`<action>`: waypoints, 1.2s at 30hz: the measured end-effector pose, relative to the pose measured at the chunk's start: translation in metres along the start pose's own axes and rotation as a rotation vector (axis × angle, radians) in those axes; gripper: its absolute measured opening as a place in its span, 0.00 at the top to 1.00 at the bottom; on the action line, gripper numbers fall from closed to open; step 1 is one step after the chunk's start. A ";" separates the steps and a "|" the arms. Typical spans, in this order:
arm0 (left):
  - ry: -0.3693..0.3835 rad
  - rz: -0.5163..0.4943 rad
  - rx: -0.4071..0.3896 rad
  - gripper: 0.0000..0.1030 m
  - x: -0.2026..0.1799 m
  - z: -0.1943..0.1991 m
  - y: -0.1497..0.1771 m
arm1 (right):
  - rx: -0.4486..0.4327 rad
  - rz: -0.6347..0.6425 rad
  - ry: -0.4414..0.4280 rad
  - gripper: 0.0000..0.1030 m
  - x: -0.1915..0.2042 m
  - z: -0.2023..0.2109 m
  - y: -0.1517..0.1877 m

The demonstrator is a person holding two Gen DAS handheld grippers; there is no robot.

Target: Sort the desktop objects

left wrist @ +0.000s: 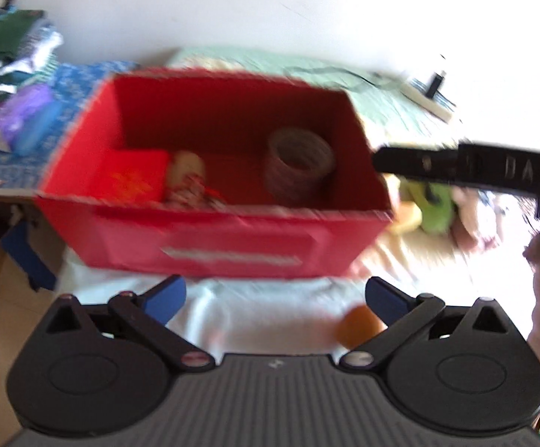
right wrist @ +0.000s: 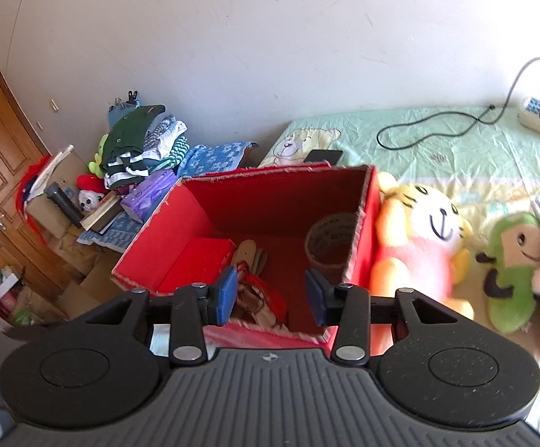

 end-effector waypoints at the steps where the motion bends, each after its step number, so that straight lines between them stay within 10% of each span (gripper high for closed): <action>1: 0.015 -0.013 0.009 0.01 -0.007 -0.003 0.005 | 0.008 -0.010 -0.006 0.57 -0.005 0.002 0.005; 20: 0.114 -0.198 0.193 0.06 -0.090 -0.067 0.052 | 0.331 -0.291 -0.142 0.63 -0.066 -0.023 0.116; 36: 0.117 -0.173 0.294 0.54 -0.088 -0.110 0.055 | 0.401 -0.402 -0.252 0.62 -0.076 -0.041 0.135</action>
Point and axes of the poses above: each gripper's, at about its wrist camera, not at the fingertips, and z roughly against the way its jaws point, x to its left, y to its underside, the point moved 10 cm from there along -z, roughly the way its jaws point, and after that the axes turned 11 degrees about x, right-handed, at the moved point
